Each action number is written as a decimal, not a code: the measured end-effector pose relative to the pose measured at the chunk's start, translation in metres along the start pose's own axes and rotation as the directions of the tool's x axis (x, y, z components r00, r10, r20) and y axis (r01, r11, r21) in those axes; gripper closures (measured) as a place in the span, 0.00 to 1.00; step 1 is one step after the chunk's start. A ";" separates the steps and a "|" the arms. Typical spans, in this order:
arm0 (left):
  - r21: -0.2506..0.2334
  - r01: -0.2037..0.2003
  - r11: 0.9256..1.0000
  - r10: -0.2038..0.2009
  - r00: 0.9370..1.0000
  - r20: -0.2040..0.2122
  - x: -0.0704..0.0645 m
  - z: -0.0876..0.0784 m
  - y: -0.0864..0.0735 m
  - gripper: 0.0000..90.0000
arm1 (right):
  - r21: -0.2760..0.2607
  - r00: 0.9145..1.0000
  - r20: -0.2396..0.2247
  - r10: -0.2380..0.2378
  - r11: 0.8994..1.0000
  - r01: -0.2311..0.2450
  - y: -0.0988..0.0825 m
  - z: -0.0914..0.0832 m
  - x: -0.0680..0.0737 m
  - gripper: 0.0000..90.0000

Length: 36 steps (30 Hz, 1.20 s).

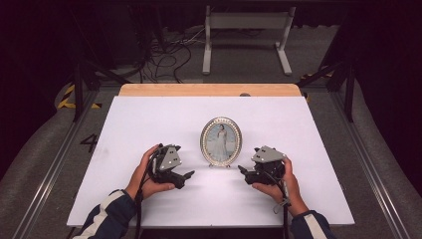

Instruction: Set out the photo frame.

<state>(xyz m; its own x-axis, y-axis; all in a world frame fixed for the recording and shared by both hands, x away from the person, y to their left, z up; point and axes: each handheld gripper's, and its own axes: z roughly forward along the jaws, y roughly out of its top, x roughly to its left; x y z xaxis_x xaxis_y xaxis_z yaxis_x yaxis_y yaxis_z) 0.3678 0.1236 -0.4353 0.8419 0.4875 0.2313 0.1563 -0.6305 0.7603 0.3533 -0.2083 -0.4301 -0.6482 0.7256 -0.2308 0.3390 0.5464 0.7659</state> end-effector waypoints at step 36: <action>0.040 0.009 0.999 -0.006 0.997 -0.078 0.007 -0.045 -0.046 0.09 | -0.001 0.998 0.062 -0.007 1.000 0.007 -0.035 -0.036 -0.015 0.19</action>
<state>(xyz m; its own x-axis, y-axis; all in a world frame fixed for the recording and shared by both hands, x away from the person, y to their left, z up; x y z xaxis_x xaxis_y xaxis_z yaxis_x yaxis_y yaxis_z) 0.3431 0.1833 -0.4408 0.7981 0.5367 0.2737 0.1844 -0.6501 0.7372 0.3265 -0.2529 -0.4316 -0.6075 0.7460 -0.2729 0.3334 0.5513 0.7648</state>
